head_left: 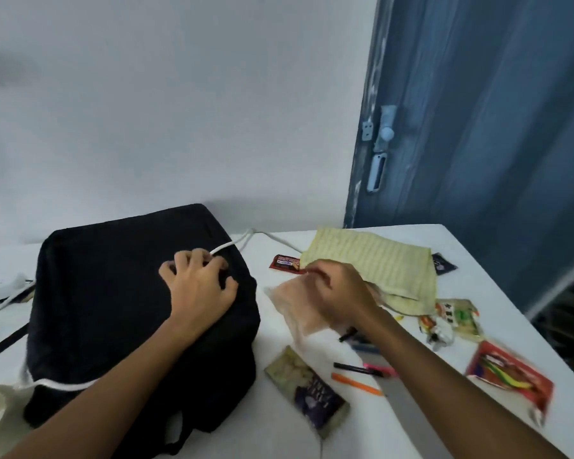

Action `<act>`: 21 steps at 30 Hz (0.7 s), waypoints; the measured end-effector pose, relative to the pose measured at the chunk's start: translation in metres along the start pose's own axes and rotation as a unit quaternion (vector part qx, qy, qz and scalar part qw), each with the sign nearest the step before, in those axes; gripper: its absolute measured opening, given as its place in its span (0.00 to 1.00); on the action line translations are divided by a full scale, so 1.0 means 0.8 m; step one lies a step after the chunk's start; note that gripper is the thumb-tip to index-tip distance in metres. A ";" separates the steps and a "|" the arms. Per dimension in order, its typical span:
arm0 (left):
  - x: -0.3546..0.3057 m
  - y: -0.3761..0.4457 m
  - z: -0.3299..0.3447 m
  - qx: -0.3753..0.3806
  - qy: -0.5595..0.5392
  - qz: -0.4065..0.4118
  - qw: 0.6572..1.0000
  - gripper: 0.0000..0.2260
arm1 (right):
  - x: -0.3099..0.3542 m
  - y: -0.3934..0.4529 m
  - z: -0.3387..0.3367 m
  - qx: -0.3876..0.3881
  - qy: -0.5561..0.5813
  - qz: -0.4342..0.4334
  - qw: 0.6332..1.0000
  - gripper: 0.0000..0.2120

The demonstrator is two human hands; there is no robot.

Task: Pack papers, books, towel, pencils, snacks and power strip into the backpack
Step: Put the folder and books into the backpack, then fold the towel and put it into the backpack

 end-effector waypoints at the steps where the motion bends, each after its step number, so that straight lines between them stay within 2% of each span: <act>1: -0.023 0.006 0.006 -0.006 -0.013 0.027 1.000 0.12 | -0.022 -0.008 -0.021 -0.022 -0.020 0.024 0.999 0.12; 3: -0.073 0.013 0.024 0.015 -0.063 0.097 0.993 0.14 | -0.062 -0.026 -0.054 -0.051 -0.070 0.063 0.994 0.11; 5: -0.120 0.017 0.043 0.069 -0.128 0.167 0.975 0.19 | -0.097 -0.045 -0.076 -0.059 -0.111 0.104 0.987 0.10; 7: -0.160 0.020 0.064 0.126 -0.187 0.199 0.954 0.22 | -0.126 -0.065 -0.097 -0.069 -0.116 0.151 0.979 0.10; 9: -0.188 0.024 0.080 0.150 -0.218 0.214 0.940 0.21 | -0.146 -0.074 -0.117 -0.083 -0.116 0.180 0.973 0.10; 11: -0.209 0.030 0.087 0.168 -0.236 0.220 0.932 0.20 | -0.157 -0.073 -0.129 -0.059 -0.117 0.182 0.975 0.10; 14: -0.228 0.044 0.090 0.170 -0.256 0.215 0.927 0.17 | -0.165 -0.061 -0.122 0.067 -0.147 0.160 0.974 0.18; 16: -0.230 0.051 0.092 0.172 -0.276 0.202 0.924 0.16 | -0.167 -0.054 -0.107 0.123 -0.226 0.149 0.955 0.16; 19: -0.227 0.060 0.091 0.169 -0.301 0.198 0.917 0.15 | -0.166 -0.045 -0.102 0.086 -0.251 0.162 0.950 0.12; 21: -0.227 0.065 0.083 0.174 -0.321 0.192 0.911 0.14 | -0.159 -0.035 -0.120 0.026 -0.150 0.191 0.970 0.09</act>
Point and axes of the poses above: each hand's wrist, its own y-axis towards the middle knuckle, its own z-axis out of the palm, x = y × z, the point moved 4 cm from there along y, towards the middle knuckle, and after that the axes turned 6 degrees about x, right-handed, at the moved point
